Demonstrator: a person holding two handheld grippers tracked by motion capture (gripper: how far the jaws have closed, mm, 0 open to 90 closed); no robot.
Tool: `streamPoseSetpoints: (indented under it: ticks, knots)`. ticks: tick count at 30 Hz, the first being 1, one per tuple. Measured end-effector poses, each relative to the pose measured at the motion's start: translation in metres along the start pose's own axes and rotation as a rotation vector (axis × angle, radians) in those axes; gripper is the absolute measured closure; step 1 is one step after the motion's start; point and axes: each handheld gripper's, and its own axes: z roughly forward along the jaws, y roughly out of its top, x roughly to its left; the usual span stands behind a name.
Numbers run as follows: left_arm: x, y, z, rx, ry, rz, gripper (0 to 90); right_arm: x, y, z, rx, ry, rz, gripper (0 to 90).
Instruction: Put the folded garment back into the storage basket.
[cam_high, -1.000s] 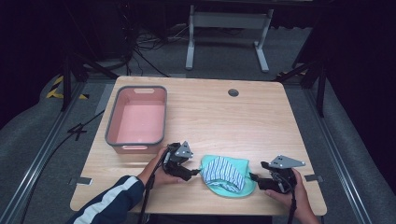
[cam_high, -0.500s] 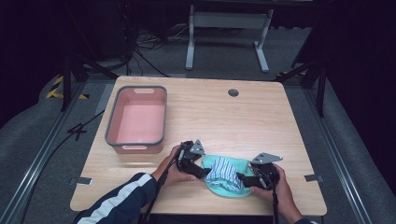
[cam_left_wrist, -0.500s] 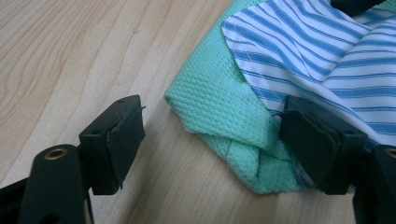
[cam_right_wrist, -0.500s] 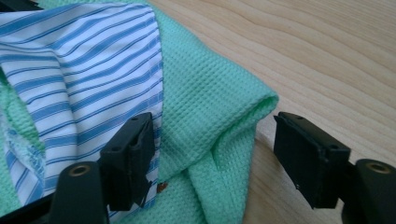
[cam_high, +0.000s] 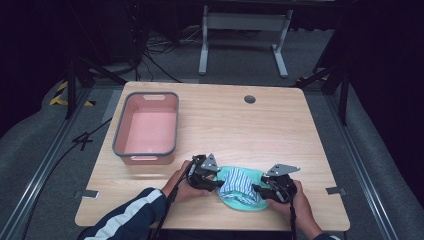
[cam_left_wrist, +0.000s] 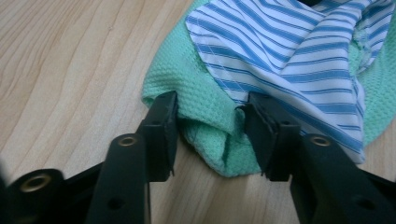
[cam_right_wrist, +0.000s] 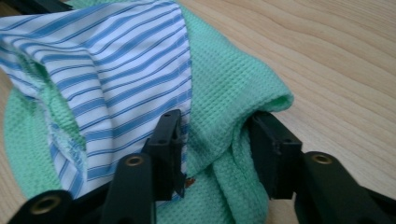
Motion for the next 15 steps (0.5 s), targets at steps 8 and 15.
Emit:
streamPoseSetpoints:
  ticks: [8,15]
  knots:
    - [0.0024,0.0002,-0.0011,0.003,-0.034,0.002,77.0,0.0012,0.0014,0.0029,-0.022,0.055,0.000,75.1]
    - [-0.0025,0.0042,-0.0035,0.029,-0.026,0.030,82.1,0.0022,0.0010,0.0012,-0.028,0.050,-0.015,80.4]
